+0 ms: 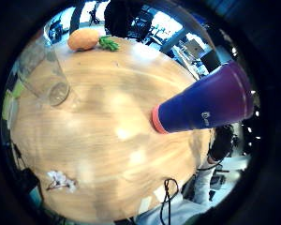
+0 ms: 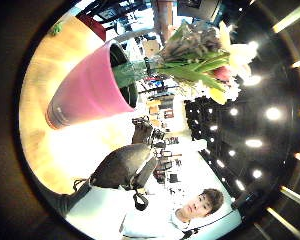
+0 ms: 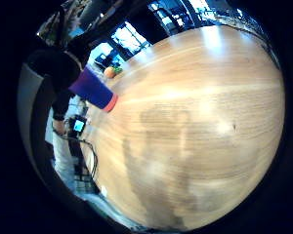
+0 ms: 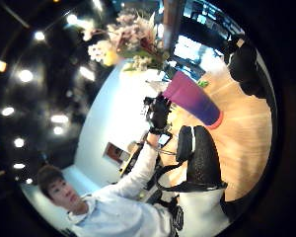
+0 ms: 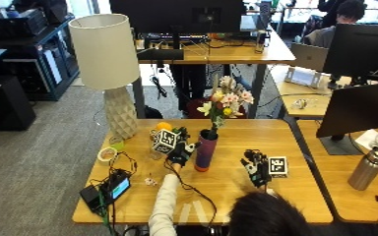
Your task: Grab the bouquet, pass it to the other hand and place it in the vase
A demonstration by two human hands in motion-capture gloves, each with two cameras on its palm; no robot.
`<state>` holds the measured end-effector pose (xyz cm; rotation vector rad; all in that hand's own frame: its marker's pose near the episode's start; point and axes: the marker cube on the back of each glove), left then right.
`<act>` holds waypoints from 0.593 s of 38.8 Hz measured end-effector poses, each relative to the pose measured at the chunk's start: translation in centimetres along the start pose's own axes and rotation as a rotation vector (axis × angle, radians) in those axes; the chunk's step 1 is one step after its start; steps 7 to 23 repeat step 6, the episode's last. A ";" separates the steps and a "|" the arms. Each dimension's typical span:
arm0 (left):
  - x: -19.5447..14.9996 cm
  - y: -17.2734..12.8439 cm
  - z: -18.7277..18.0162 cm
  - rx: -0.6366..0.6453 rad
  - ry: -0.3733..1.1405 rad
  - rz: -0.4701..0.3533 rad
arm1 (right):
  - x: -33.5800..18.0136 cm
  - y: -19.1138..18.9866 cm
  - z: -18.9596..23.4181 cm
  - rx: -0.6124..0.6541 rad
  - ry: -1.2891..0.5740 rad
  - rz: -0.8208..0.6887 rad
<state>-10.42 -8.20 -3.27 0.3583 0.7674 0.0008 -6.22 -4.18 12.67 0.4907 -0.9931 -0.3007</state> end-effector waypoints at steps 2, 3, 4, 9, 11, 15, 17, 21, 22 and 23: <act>0.5 -0.4 0.3 0.018 -0.007 0.043 | 1.0 -0.5 0.1 -0.013 -0.020 -0.009; 0.9 -0.6 0.6 0.023 -0.026 0.063 | 1.5 -0.8 0.3 -0.031 -0.053 -0.017; 1.1 -0.9 0.9 0.030 -0.062 0.073 | 1.9 -1.1 0.6 -0.057 -0.099 -0.025; 1.2 -1.4 1.2 0.041 -0.125 0.077 | 2.3 -1.4 1.1 -0.098 -0.171 -0.029; 1.2 -1.4 1.2 0.041 -0.125 0.077 | 2.3 -1.4 1.1 -0.098 -0.171 -0.029; 1.2 -1.4 1.2 0.041 -0.125 0.077 | 2.3 -1.4 1.1 -0.098 -0.171 -0.029; 1.2 -1.4 1.2 0.041 -0.125 0.077 | 2.3 -1.4 1.1 -0.098 -0.171 -0.029; 1.2 -1.4 1.2 0.041 -0.125 0.077 | 2.3 -1.4 1.1 -0.098 -0.171 -0.029; 1.2 -1.4 1.2 0.041 -0.125 0.077 | 2.3 -1.4 1.1 -0.098 -0.171 -0.029; 1.2 -1.4 1.2 0.041 -0.125 0.077 | 2.3 -1.4 1.1 -0.098 -0.171 -0.029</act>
